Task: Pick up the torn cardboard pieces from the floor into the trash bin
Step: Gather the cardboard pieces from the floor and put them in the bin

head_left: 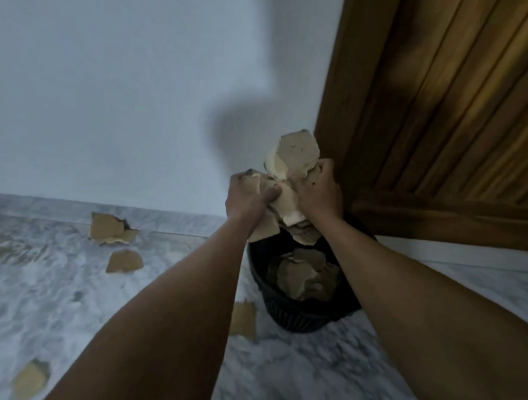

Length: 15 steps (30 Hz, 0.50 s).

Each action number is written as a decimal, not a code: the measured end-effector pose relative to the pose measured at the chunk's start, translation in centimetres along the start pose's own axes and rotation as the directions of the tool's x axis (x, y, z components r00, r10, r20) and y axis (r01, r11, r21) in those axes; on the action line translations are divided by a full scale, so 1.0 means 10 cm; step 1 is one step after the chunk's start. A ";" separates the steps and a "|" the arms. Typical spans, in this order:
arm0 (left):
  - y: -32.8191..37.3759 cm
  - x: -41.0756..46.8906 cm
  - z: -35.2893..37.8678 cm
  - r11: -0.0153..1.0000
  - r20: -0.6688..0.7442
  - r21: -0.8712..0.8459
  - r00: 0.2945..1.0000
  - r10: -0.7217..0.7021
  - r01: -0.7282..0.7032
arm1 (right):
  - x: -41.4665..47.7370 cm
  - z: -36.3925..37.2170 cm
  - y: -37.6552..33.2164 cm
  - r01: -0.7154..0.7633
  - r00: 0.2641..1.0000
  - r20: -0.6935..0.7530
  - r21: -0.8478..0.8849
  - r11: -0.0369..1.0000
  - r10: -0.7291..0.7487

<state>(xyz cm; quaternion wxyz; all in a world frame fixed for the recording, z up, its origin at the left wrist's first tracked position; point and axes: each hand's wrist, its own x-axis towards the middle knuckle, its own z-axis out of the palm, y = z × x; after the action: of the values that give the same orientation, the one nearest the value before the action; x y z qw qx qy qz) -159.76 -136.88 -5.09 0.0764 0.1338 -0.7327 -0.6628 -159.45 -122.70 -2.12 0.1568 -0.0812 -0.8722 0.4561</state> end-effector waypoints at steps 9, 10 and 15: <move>-0.37 -0.14 0.42 0.981 0.179 0.131 0.970 -0.165 0.143 | -0.18 -0.28 0.76 -0.152 0.986 0.052 -0.117 0.981 0.159; -0.39 -0.14 0.39 0.983 0.154 0.134 0.977 -0.148 0.128 | -0.18 -0.29 0.75 -0.164 0.982 0.077 -0.112 0.980 0.173; -0.46 -0.22 0.14 0.987 0.023 0.151 0.998 -0.060 0.056 | -0.29 -0.11 0.53 -0.062 0.994 0.085 -0.126 0.990 0.073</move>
<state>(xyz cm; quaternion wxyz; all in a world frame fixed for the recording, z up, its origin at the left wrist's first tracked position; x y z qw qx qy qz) -157.61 -135.25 -9.65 0.0365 0.1514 -0.7775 -0.6093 -156.33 -119.66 -6.48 0.0969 -0.0998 -0.9016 0.4096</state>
